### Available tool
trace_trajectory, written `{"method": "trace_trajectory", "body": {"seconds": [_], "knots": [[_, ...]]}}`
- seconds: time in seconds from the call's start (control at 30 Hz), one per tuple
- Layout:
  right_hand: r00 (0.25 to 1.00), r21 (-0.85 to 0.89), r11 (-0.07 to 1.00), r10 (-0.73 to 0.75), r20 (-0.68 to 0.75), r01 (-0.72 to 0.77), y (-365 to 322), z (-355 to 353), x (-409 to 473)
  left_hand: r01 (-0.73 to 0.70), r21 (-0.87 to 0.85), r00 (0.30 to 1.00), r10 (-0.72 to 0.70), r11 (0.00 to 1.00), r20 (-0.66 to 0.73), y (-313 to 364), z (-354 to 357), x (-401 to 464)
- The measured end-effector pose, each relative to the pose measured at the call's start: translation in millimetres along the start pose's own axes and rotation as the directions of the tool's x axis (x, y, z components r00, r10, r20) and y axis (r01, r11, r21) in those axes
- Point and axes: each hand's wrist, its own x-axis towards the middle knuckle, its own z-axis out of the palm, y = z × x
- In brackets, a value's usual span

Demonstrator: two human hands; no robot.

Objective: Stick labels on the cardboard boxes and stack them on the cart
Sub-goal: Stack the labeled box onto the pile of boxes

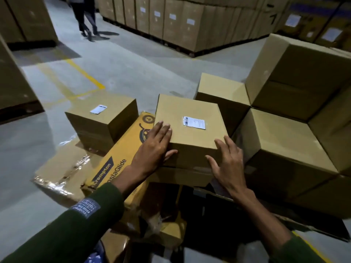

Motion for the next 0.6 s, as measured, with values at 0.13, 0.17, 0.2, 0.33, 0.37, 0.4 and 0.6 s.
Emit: {"method": "trace_trajectory", "body": {"seconds": [0.13,0.17,0.2,0.33,0.37,0.4,0.6], "knots": [[0.997,0.000,0.999,0.037,0.069,-0.037,-4,-6,7,0.023,-0.028,0.999,-0.024,0.999,-0.048,-12,5,2],[0.996,-0.005,0.999,0.041,0.078,-0.041,-5,-6,9,0.024,-0.023,0.998,-0.025,0.999,-0.056,-14,5,4],[0.995,-0.012,0.999,0.044,0.085,-0.043,-4,-6,11,0.025,-0.014,0.998,-0.026,1.000,-0.058,-15,4,5],[0.994,-0.046,0.999,0.029,0.105,-0.024,-2,-5,19,0.064,0.049,0.998,-0.063,0.997,-0.029,-20,4,11],[0.993,-0.056,0.998,0.027,0.114,-0.020,-1,-6,21,0.080,0.061,0.996,-0.078,0.995,-0.030,-21,4,12],[0.992,-0.063,0.998,0.026,0.124,-0.019,-1,-7,24,0.093,0.066,0.995,-0.091,0.993,-0.031,-22,4,13],[0.996,0.018,0.996,-0.088,-0.017,0.089,-15,-18,67,0.137,0.053,0.990,-0.135,0.989,-0.035,-23,5,15]]}}
